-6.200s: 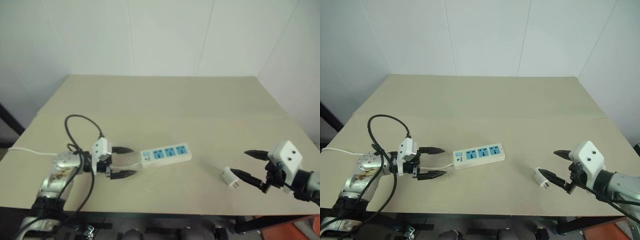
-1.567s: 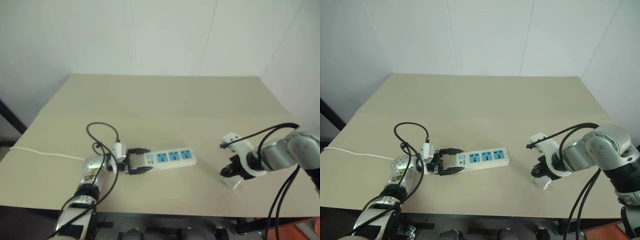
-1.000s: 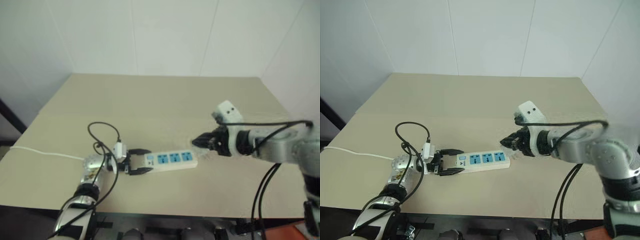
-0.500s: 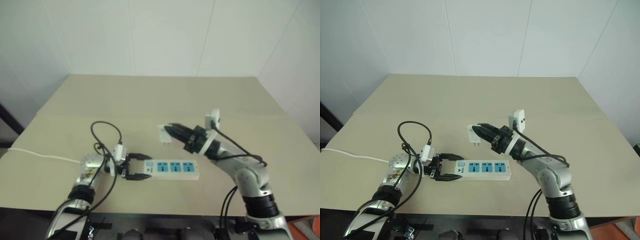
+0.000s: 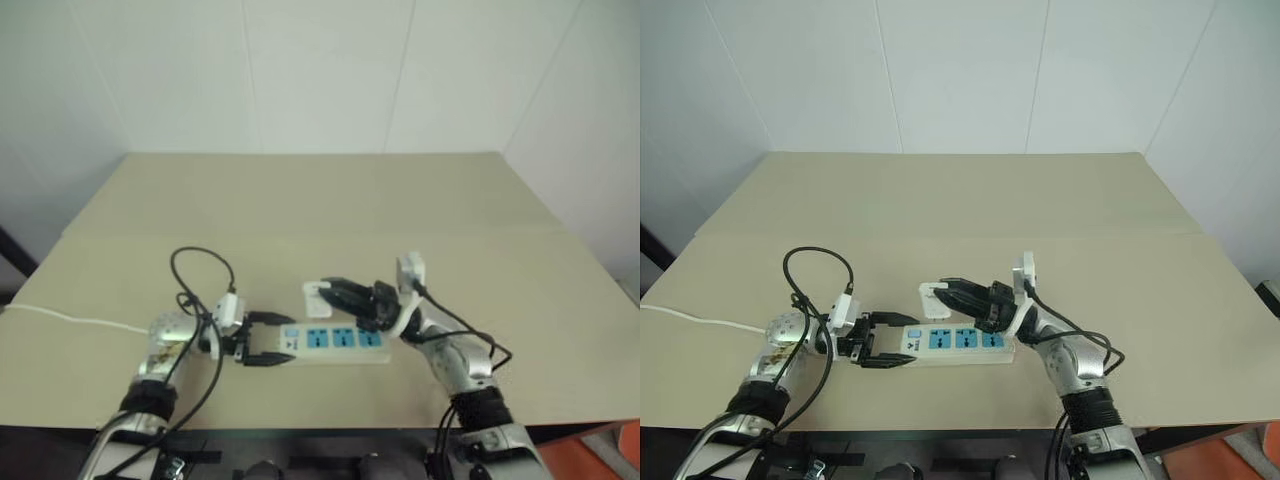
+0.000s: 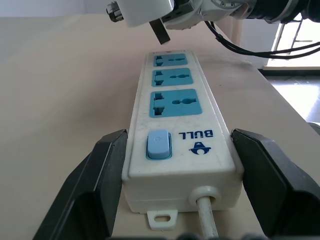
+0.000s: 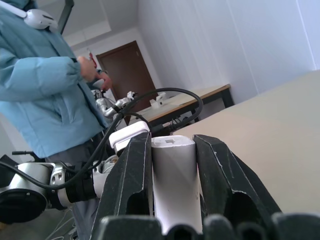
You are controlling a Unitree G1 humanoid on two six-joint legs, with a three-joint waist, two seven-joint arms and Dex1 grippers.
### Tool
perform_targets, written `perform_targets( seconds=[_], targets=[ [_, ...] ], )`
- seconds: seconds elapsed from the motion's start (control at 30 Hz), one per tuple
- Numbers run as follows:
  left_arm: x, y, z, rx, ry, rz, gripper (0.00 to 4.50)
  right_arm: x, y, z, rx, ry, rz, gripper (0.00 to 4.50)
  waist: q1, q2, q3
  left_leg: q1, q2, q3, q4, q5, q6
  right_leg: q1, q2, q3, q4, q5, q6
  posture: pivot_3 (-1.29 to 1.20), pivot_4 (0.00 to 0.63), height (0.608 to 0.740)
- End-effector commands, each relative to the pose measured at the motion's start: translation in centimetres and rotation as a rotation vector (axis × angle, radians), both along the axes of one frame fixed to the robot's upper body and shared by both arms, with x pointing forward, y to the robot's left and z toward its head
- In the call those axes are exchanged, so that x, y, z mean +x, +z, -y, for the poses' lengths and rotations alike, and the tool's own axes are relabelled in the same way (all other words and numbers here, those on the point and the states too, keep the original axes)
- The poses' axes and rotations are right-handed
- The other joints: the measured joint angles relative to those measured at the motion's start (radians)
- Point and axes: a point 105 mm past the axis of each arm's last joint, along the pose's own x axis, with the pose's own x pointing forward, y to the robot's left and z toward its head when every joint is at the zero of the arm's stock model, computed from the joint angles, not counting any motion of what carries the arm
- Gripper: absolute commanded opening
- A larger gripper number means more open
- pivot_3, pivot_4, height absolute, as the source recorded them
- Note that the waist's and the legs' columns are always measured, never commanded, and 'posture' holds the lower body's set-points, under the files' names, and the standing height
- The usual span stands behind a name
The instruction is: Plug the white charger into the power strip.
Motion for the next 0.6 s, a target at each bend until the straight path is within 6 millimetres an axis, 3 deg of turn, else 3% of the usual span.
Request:
perform_targets(
  seconds=[0.03,0.6],
  targets=[
    [-0.4,-0.4,-0.4,0.022,0.016,-0.021,3.12,0.0,0.6,-0.3,0.029,0.013,0.084,1.12,-0.001,0.000,0.000,0.001,0.000,0.000,0.000,0.000,0.000,0.000,0.000,0.000,0.000,0.000,0.000,0.00,0.150,0.740],
    [-0.8,0.1,-0.9,0.031,0.035,-0.022,3.12,1.0,-2.2,-1.0,-0.019,-0.002,0.085,1.12,-0.001,0.000,0.000,0.006,0.000,0.001,-0.003,0.000,0.000,0.003,0.000,0.001,0.001,-0.001,-0.001,0.00,0.150,0.740]
  ],
)
